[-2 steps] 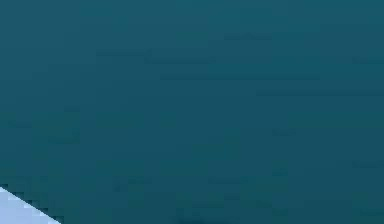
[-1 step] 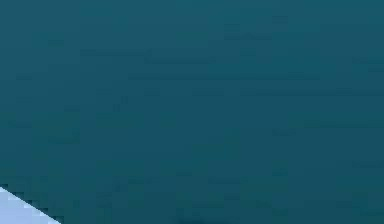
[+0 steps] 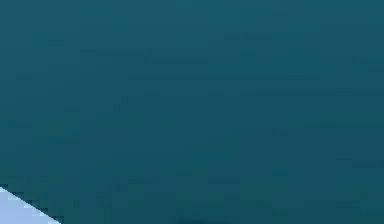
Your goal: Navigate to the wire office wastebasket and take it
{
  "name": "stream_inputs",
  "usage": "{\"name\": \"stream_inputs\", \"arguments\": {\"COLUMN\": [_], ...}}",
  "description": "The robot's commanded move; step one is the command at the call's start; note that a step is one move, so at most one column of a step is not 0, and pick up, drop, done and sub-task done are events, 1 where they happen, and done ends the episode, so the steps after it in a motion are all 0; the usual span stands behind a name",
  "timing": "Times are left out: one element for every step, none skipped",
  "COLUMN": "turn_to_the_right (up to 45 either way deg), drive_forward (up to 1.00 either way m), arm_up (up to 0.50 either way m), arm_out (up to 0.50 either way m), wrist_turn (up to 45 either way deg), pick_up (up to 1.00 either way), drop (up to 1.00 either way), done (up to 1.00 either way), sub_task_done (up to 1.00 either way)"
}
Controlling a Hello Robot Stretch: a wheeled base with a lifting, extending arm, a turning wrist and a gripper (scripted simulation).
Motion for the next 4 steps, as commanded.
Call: {"name": "stream_inputs", "arguments": {"turn_to_the_right": [0.0, 0.0, 0.0, 0.0], "drive_forward": [0.0, 0.0, 0.0, 0.0], "arm_up": [0.0, 0.0, 0.0, 0.0], "arm_out": [0.0, 0.0, 0.0, 0.0], "wrist_turn": [45.0, 45.0, 45.0, 18.0], "pick_up": [0.0, 0.0, 0.0, 0.0], "drop": [0.0, 0.0, 0.0, 0.0], "done": [0.0, 0.0, 0.0, 0.0], "sub_task_done": [0.0, 0.0, 0.0, 0.0]}}
